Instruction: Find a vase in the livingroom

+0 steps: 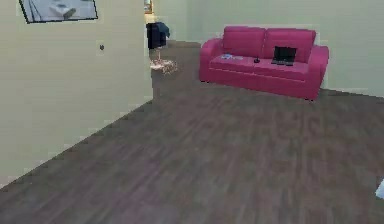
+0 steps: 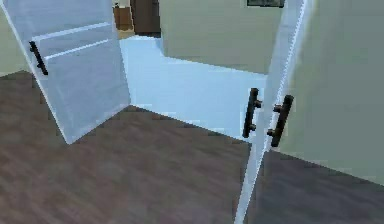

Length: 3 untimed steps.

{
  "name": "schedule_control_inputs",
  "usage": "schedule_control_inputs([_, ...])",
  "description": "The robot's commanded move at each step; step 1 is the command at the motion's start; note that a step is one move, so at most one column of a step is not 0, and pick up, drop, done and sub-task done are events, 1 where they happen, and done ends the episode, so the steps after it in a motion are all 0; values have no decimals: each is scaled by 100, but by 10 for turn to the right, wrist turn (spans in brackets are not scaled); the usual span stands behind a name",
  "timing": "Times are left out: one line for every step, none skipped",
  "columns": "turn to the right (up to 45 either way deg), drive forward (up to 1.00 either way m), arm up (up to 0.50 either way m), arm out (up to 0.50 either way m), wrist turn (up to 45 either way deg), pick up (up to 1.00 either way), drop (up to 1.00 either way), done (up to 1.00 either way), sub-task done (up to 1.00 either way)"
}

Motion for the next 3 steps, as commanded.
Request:
schedule_control_inputs([0,100,0,0,0,0,0,0,0])
schedule_control_inputs([0,100,0,0,0,0,0,0,0])
schedule_control_inputs([0,100,0,0,0,0,0,0,0])
